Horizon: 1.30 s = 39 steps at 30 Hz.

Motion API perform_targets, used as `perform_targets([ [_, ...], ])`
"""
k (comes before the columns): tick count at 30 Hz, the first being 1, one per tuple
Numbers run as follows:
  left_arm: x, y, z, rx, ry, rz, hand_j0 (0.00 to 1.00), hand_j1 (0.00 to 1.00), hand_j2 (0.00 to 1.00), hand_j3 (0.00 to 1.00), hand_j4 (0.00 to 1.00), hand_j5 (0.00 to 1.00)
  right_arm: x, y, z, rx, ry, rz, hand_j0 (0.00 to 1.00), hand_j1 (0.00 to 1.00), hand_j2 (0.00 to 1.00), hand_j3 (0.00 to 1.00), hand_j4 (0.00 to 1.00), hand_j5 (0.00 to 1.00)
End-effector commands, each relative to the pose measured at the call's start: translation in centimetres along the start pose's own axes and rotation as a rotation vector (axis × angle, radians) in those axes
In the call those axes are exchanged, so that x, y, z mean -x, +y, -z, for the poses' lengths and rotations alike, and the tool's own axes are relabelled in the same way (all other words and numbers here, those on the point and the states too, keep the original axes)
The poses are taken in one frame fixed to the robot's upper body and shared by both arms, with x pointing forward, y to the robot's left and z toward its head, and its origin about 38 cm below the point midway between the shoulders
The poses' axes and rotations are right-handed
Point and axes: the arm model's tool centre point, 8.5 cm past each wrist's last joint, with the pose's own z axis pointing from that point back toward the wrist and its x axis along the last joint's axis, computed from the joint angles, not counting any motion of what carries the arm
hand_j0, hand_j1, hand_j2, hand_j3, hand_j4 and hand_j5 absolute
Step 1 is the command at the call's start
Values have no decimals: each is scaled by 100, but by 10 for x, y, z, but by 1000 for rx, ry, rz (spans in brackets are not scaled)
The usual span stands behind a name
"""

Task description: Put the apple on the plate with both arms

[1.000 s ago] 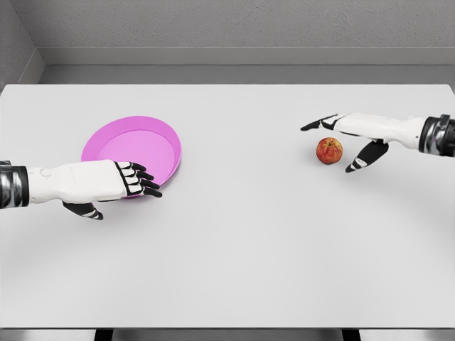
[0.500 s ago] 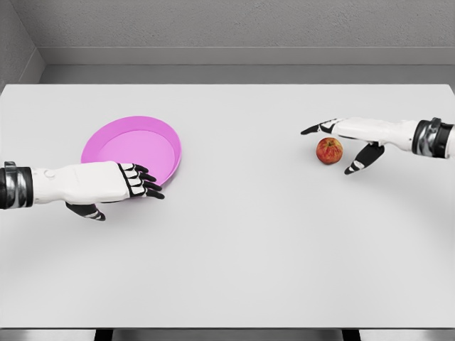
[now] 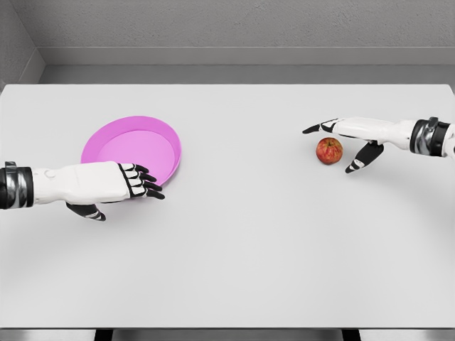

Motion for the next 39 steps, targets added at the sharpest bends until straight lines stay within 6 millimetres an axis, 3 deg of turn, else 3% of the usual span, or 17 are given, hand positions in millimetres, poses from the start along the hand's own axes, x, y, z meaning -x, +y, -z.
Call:
perform_targets([
  [1, 0, 0, 0, -3, 0, -5, 100, 100, 100, 100, 100, 100, 2, 0, 0, 4, 4, 10, 100, 100, 100, 100, 100, 100],
  [7, 0, 0, 0, -3, 1, -5, 100, 100, 100, 100, 100, 100, 12, 2, -2, -3, 40, 19, 100, 100, 100, 100, 100, 100],
  [24, 3, -1, 3, 1, 2, -12, 100, 100, 100, 100, 100, 100, 9, 3, 4, -9, 32, 16, 97, 97, 97, 97, 97, 97],
  [33, 3, -1, 3, 2, 3, -11, 100, 100, 100, 100, 100, 100, 10, 3, 3, -9, 36, 15, 90, 90, 90, 90, 90, 90],
  [39, 3, -1, 3, 2, 3, -11, 100, 100, 100, 100, 100, 100, 9, 2, 3, -9, 36, 12, 78, 78, 78, 78, 78, 78],
])
